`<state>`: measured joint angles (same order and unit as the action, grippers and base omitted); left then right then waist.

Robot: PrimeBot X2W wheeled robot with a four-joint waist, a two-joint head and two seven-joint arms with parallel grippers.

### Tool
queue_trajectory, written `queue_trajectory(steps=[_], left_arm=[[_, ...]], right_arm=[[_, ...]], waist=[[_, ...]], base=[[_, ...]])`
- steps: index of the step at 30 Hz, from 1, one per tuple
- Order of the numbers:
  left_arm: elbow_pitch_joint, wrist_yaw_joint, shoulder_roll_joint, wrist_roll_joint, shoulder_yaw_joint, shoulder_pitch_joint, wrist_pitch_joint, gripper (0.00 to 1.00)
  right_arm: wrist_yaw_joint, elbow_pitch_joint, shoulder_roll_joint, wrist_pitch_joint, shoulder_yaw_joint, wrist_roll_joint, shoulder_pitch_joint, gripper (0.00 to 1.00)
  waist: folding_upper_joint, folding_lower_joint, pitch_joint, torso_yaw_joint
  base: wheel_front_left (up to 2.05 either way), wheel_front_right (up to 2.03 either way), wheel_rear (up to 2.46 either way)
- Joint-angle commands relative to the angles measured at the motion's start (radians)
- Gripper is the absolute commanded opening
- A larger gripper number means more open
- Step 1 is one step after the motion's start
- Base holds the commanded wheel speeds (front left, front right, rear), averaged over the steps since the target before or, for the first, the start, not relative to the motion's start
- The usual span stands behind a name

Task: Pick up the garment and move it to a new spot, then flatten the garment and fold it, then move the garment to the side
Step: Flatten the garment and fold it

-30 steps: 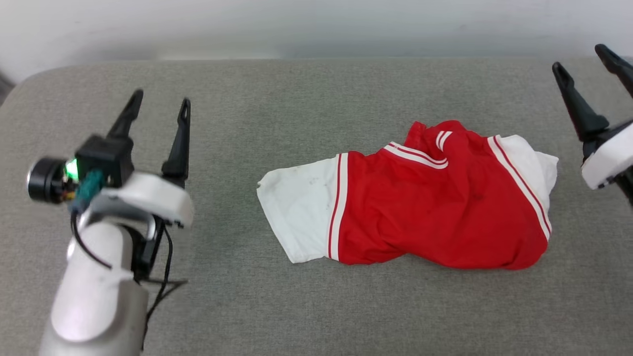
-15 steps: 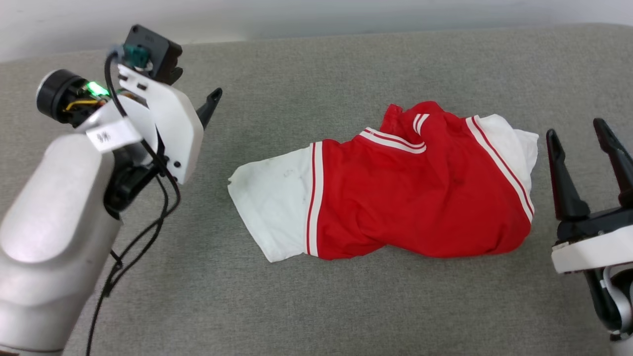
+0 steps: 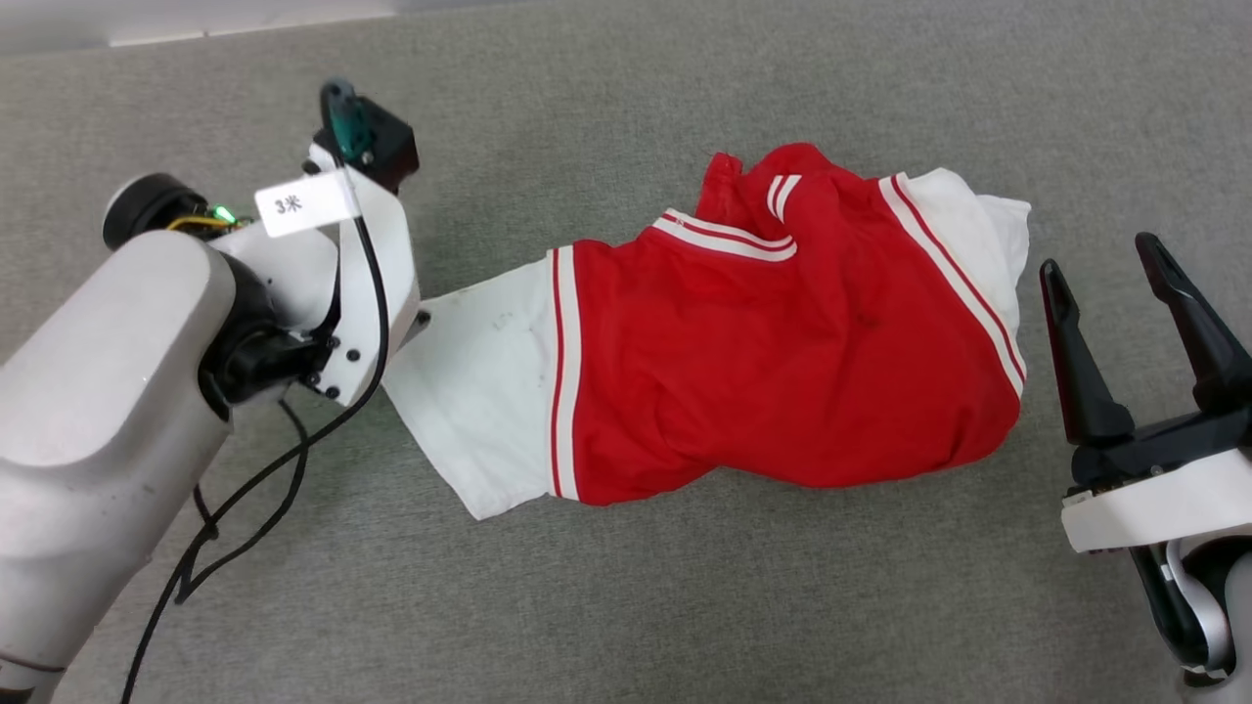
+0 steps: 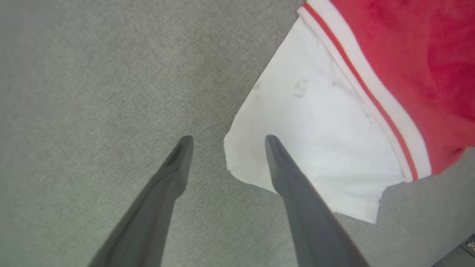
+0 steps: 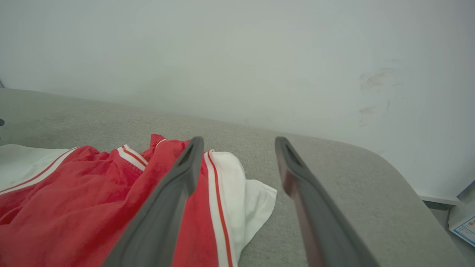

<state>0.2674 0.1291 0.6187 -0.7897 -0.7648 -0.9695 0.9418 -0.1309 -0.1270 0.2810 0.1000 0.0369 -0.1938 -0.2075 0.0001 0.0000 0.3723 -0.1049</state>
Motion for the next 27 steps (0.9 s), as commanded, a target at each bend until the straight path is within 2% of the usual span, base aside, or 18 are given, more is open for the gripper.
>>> queue_trajectory(steps=[1, 9, 10, 11, 12, 16, 19, 23, 27], left_arm=[[0.01, 0.0, 0.008, -0.012, -0.02, -0.008, 0.013, 1.0], [0.062, 0.0, 0.055, -0.053, -0.175, 0.026, 0.056, 1.0], [0.066, 0.0, 0.059, -0.061, -0.19, 0.031, 0.052, 0.95], [0.068, 0.0, 0.06, -0.067, -0.199, 0.033, 0.041, 0.26], [0.068, 0.0, 0.06, -0.073, -0.206, 0.032, 0.028, 0.0], [0.054, 0.0, 0.076, -0.091, -0.209, 0.016, -0.051, 0.0], [0.037, 0.0, 0.106, -0.085, -0.21, -0.002, -0.105, 0.0], [0.008, 0.0, 0.135, -0.096, -0.204, -0.004, -0.157, 0.0], [-0.025, 0.0, 0.156, -0.1, -0.192, -0.011, -0.194, 0.0]], right_arm=[[0.0, -0.004, -0.006, -0.002, 0.002, 0.003, -0.018, 1.0], [0.0, 0.015, 0.006, 0.0, 0.004, 0.0, -0.048, 1.0], [0.0, 0.016, 0.013, -0.001, -0.009, 0.0, -0.055, 1.0], [0.0, 0.017, 0.023, -0.003, -0.02, 0.001, -0.063, 1.0], [0.0, 0.018, 0.033, -0.01, -0.027, 0.0, -0.072, 1.0], [0.0, 0.005, 0.109, -0.066, -0.052, 0.004, -0.127, 1.0], [0.0, 0.002, 0.195, -0.164, -0.038, -0.019, -0.174, 1.0], [0.0, 0.025, 0.332, -0.361, 0.024, -0.109, -0.236, 1.0], [0.0, 0.059, 0.467, -0.582, 0.12, -0.266, -0.323, 1.0]], waist=[[-0.0001, 0.0, 0.019, -0.015], [-0.0001, 0.0, 0.053, -0.032], [-0.0001, 0.0, 0.053, -0.031], [-0.0001, 0.0, 0.051, -0.029], [-0.0001, 0.0, 0.047, -0.027], [-0.0001, 0.0, 0.019, -0.008], [-0.0001, 0.0, -0.003, 0.009], [-0.0001, 0.0, -0.023, 0.044], [-0.0001, 0.0, -0.021, 0.081]], base=[[0.0, 0.0, 0.0], [0.0, 0.0, 0.0], [0.0, 0.0, 0.0], [0.0, 0.0, 0.0], [0.0, 0.0, 0.0], [0.0, 0.0, 0.0], [0.0, 0.0, 0.0], [0.0, 0.0, 0.0], [0.0, 0.0, 0.0]])
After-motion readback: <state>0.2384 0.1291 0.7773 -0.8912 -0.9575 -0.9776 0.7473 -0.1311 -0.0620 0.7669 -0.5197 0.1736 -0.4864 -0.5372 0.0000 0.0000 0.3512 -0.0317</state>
